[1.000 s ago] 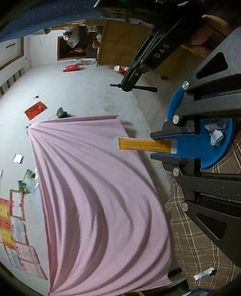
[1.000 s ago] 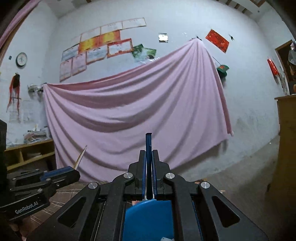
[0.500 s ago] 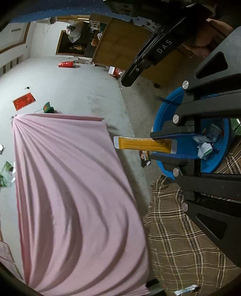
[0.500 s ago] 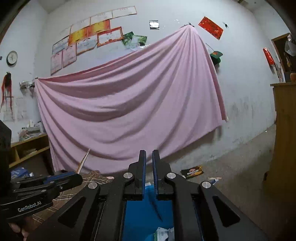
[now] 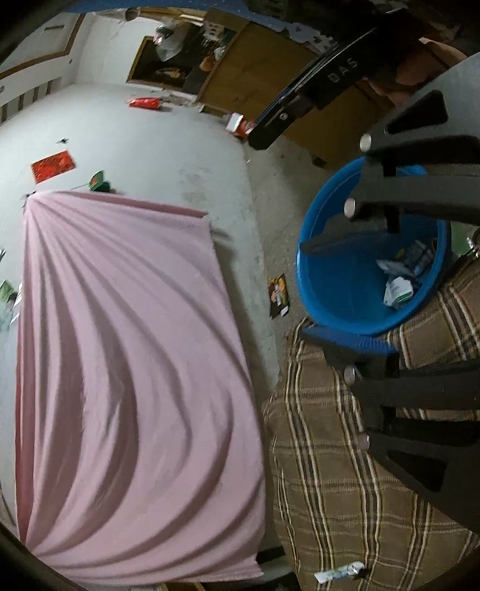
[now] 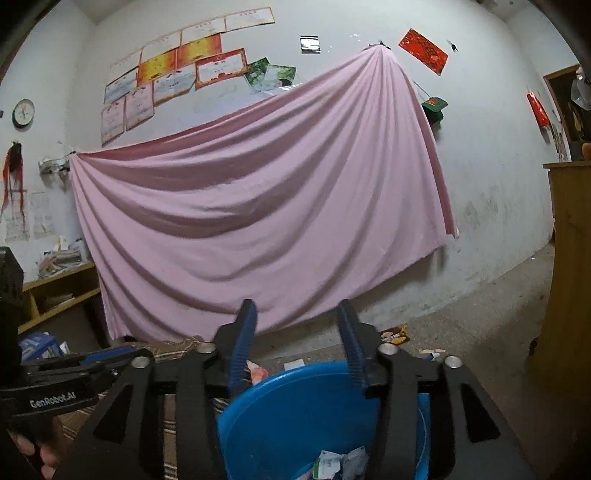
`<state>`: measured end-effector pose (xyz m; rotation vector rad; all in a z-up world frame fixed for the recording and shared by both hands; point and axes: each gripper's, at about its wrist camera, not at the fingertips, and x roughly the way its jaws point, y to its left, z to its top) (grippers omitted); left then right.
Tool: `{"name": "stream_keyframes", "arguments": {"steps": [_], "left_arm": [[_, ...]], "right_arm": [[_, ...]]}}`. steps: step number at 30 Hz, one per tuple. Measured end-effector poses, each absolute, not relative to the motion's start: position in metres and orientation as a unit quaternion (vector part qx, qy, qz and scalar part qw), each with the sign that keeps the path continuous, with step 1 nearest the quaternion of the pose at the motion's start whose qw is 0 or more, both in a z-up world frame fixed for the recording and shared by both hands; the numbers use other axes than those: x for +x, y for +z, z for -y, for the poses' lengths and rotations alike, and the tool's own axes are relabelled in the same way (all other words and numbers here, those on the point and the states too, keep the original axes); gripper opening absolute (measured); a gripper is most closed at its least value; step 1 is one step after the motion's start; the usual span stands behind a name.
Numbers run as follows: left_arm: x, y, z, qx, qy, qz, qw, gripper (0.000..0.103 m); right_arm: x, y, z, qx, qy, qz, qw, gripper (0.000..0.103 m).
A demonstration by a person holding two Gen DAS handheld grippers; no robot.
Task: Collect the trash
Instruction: 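Move both tools back over the toothpaste tube on the bed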
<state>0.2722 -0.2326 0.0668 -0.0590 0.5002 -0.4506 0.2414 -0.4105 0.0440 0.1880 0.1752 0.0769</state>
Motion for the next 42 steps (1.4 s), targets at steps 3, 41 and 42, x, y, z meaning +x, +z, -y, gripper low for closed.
{"name": "stream_keyframes", "arguments": {"steps": [3, 41, 42], "left_arm": [[0.267, 0.073, 0.214, -0.038, -0.199, -0.229, 0.952, 0.046], [0.147, 0.066, -0.018, -0.049, 0.100, -0.069, 0.991, 0.101], [0.149, 0.065, -0.020, -0.048, 0.102, -0.072, 0.991, 0.101]], "right_arm": [[0.241, 0.046, 0.403, 0.093, 0.042, -0.083, 0.991, 0.060], [0.228, 0.061, 0.216, 0.039, 0.189, 0.016, 0.981, 0.103], [0.230, 0.060, 0.213, 0.036, 0.192, 0.013, 0.981, 0.103]]}}
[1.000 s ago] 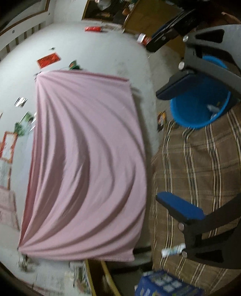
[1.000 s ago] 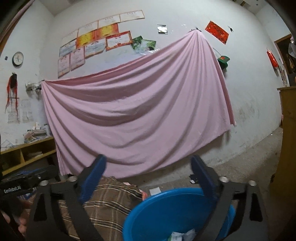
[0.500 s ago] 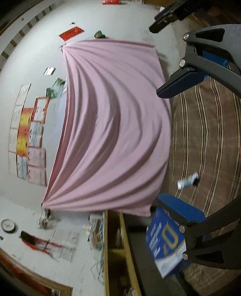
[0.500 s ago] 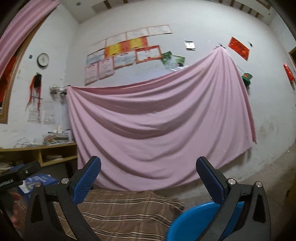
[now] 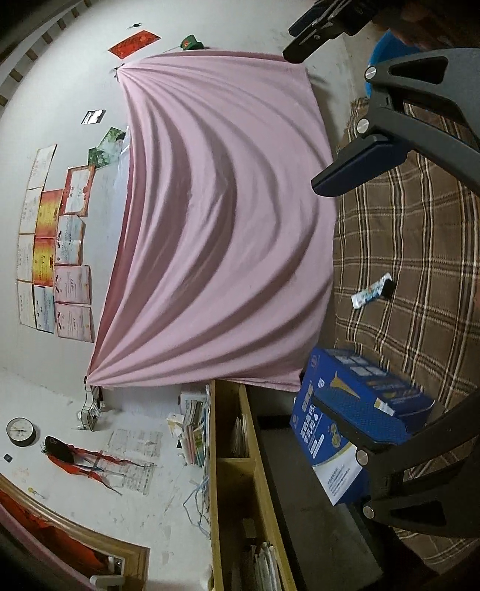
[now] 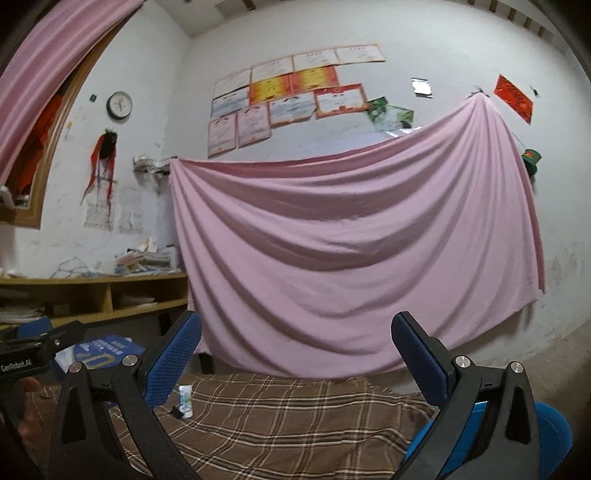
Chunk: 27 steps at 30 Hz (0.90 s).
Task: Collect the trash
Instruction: 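Move both tools back over the toothpaste tube on the bed, then grasp the white toothpaste tube with the right gripper while the left grasps the black binder clip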
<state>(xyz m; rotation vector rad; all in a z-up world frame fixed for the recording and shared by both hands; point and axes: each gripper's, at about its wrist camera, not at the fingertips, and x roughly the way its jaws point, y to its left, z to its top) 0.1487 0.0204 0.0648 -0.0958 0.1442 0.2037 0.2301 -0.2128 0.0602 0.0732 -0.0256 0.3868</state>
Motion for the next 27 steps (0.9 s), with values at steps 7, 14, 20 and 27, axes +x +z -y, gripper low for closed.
{"name": "stream_keyframes", "arguments": {"steps": [7, 14, 20, 27], "left_arm": [[0.174, 0.046, -0.035, -0.036, 0.103, -0.145, 0.983, 0.101], [0.209, 0.016, -0.035, -0.015, 0.079, -0.236, 0.969, 0.101], [0.244, -0.013, -0.040, -0.035, 0.064, -0.314, 0.946, 0.094], [0.285, -0.036, -0.043, -0.043, 0.035, -0.380, 0.923, 0.078]], "right_arm": [[0.254, 0.048, 0.190, 0.016, 0.210, -0.049, 0.976, 0.103], [0.299, 0.028, 0.168, -0.009, 0.232, -0.184, 0.955, 0.103], [0.332, 0.005, 0.150, -0.030, 0.245, -0.289, 0.925, 0.103], [0.354, -0.010, 0.139, -0.042, 0.258, -0.346, 0.901, 0.102]]}}
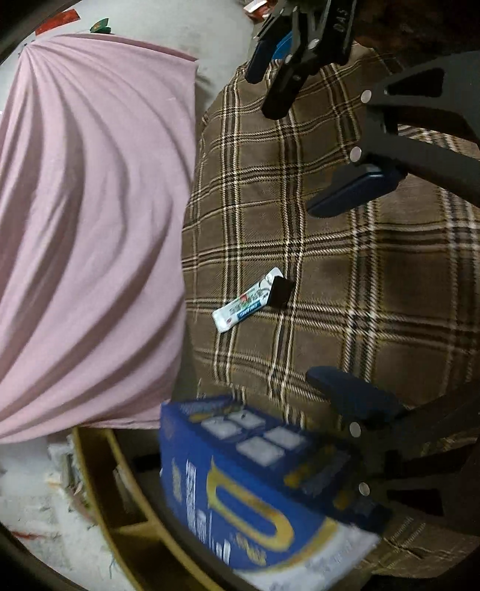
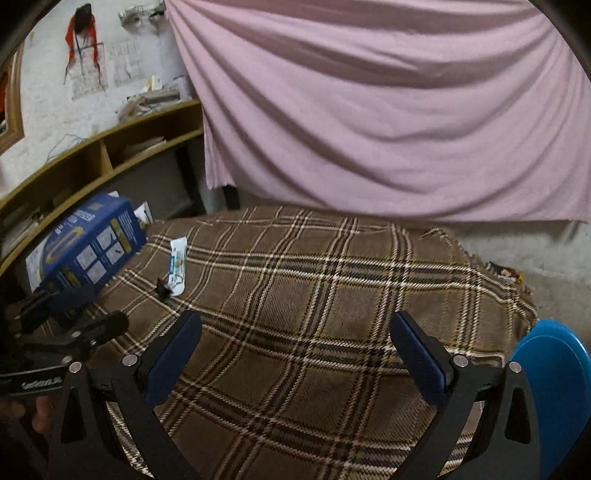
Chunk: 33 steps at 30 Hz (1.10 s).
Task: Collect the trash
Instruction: 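Grasp the white toothpaste tube with the right gripper while the left grasps the black binder clip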
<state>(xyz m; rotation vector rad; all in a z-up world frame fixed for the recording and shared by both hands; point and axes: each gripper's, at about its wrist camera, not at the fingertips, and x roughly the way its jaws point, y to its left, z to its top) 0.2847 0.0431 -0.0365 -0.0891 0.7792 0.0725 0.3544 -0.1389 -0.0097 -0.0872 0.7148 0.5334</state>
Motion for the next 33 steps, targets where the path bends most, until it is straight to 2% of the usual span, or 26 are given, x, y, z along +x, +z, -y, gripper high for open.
{"name": "stream_keyframes", "arguments": {"steps": [4, 8, 16, 18, 20, 26, 27, 28, 33], "left_arm": [[0.311, -0.053, -0.046, -0.048, 0.029, -0.422, 0.905, 0.077], [0.323, -0.057, -0.046, -0.050, 0.025, -0.426, 0.903, 0.075], [0.335, -0.058, -0.054, -0.065, 0.022, -0.431, 0.900, 0.046], [0.338, -0.058, -0.056, -0.072, 0.017, -0.433, 0.898, 0.030], [0.340, -0.058, -0.058, -0.077, 0.017, -0.436, 0.896, 0.023], [0.336, -0.055, -0.066, -0.093, 0.006, -0.430, 0.898, 0.019], [0.333, -0.055, -0.068, -0.097, 0.004, -0.429, 0.898, 0.004], [0.330, -0.055, -0.069, -0.101, 0.003, -0.430, 0.897, 0.001], [0.318, -0.052, -0.076, -0.120, -0.001, -0.429, 0.895, 0.001]], "right_arm": [[0.369, -0.022, 0.139, -0.032, 0.261, -0.387, 0.884, 0.103], [0.380, -0.031, 0.145, -0.007, 0.265, -0.421, 0.867, 0.103], [0.386, -0.038, 0.142, -0.010, 0.270, -0.448, 0.852, 0.103], [0.385, -0.039, 0.140, -0.018, 0.270, -0.449, 0.852, 0.103], [0.386, -0.040, 0.139, -0.021, 0.270, -0.450, 0.851, 0.103], [0.389, -0.042, 0.138, -0.025, 0.268, -0.455, 0.849, 0.103], [0.389, -0.042, 0.137, -0.028, 0.267, -0.456, 0.849, 0.103], [0.389, -0.043, 0.134, -0.031, 0.266, -0.456, 0.849, 0.103], [0.389, -0.045, 0.129, -0.049, 0.258, -0.460, 0.848, 0.103]]}}
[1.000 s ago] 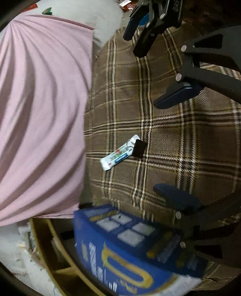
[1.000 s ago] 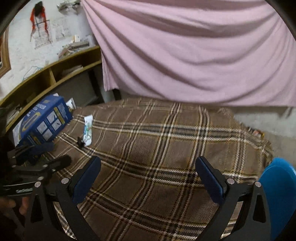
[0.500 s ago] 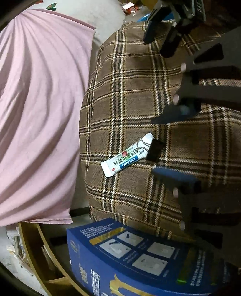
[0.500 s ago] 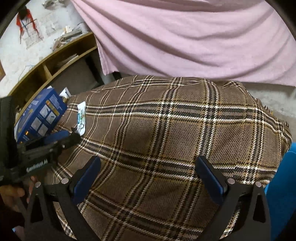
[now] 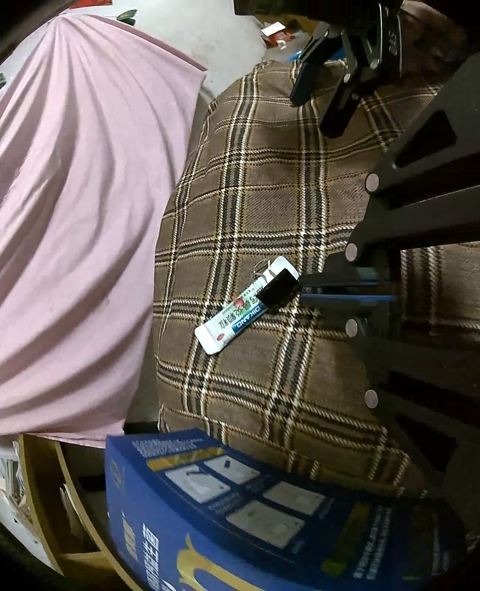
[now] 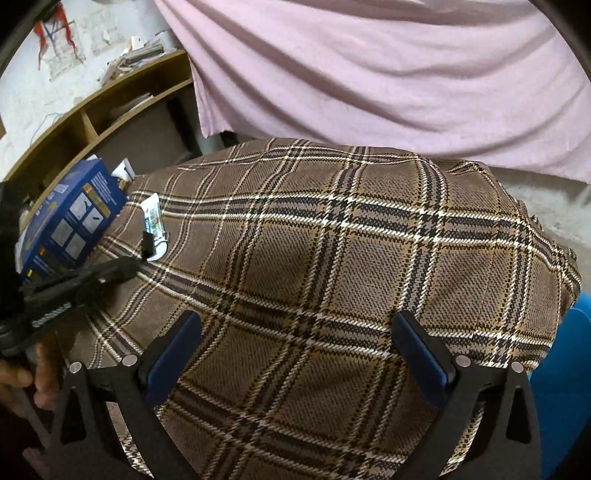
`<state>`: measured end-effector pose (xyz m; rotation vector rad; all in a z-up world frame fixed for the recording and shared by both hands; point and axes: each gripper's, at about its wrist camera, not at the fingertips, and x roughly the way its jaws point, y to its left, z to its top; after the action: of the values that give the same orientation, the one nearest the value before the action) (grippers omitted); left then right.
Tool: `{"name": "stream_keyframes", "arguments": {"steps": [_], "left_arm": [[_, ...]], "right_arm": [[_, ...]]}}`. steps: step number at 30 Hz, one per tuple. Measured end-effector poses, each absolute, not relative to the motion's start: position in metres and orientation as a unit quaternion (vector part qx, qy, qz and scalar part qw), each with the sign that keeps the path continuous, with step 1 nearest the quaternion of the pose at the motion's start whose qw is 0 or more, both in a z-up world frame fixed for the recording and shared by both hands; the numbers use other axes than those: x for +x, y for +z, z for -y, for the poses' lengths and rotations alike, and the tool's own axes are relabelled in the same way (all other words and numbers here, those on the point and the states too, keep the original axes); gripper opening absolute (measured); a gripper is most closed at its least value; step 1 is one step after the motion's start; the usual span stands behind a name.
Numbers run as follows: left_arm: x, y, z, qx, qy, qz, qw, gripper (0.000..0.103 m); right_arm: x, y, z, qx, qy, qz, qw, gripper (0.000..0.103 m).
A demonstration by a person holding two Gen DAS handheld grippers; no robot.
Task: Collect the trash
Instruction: 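Grasp the white toothpaste tube with the right gripper while the left grasps the black binder clip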
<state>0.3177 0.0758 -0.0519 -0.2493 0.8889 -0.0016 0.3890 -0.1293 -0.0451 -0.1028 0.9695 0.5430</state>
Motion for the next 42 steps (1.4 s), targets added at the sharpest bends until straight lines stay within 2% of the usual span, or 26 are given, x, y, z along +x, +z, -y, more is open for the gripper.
{"name": "stream_keyframes", "arguments": {"steps": [4, 5, 7, 8, 9, 14, 16, 17, 28, 30, 32, 34, 38, 42], "left_arm": [[0.316, -0.050, -0.080, -0.125, -0.004, -0.430, 0.894, 0.004], [0.317, -0.050, -0.080, -0.124, -0.005, -0.430, 0.894, 0.008], [0.319, -0.047, -0.078, -0.123, -0.011, -0.426, 0.896, 0.025], [0.321, -0.047, -0.075, -0.124, -0.011, -0.422, 0.898, 0.040], [0.322, -0.045, -0.074, -0.125, -0.008, -0.418, 0.900, 0.049], [0.340, -0.049, -0.074, -0.131, 0.012, -0.427, 0.895, 0.048], [0.344, -0.050, -0.076, -0.132, 0.020, -0.427, 0.894, 0.036], [0.346, -0.051, -0.077, -0.134, 0.020, -0.429, 0.893, 0.021], [0.311, -0.047, -0.093, -0.151, -0.006, -0.420, 0.895, 0.020], [0.296, -0.044, -0.096, -0.154, -0.010, -0.414, 0.897, 0.020], [0.284, -0.043, -0.097, -0.156, -0.010, -0.409, 0.899, 0.020], [0.275, -0.043, -0.103, -0.163, -0.006, -0.407, 0.899, 0.020], [0.267, -0.042, -0.111, -0.177, 0.006, -0.401, 0.899, 0.020], [0.267, -0.043, -0.114, -0.183, 0.016, -0.400, 0.898, 0.020]], "right_arm": [[0.388, -0.046, 0.125, -0.064, 0.251, -0.460, 0.849, 0.103], [0.388, -0.046, 0.125, -0.066, 0.250, -0.460, 0.850, 0.103], [0.388, -0.046, 0.125, -0.066, 0.250, -0.460, 0.849, 0.103], [0.388, -0.046, 0.124, -0.065, 0.251, -0.460, 0.849, 0.103], [0.388, -0.046, 0.124, -0.063, 0.251, -0.460, 0.849, 0.103], [0.388, -0.046, 0.123, -0.061, 0.252, -0.460, 0.849, 0.103], [0.388, -0.044, 0.125, -0.056, 0.254, -0.457, 0.850, 0.103], [0.388, -0.043, 0.128, -0.053, 0.256, -0.455, 0.851, 0.103], [0.389, -0.029, 0.119, -0.045, 0.275, -0.418, 0.865, 0.102], [0.391, -0.027, 0.106, -0.051, 0.290, -0.410, 0.863, 0.094], [0.392, -0.026, 0.088, -0.062, 0.312, -0.405, 0.857, 0.081], [0.392, -0.027, 0.068, -0.081, 0.338, -0.400, 0.848, 0.078], [0.392, -0.030, 0.030, -0.125, 0.382, -0.396, 0.825, 0.062], [0.399, -0.038, 0.008, -0.145, 0.404, -0.405, 0.808, 0.053]]}}
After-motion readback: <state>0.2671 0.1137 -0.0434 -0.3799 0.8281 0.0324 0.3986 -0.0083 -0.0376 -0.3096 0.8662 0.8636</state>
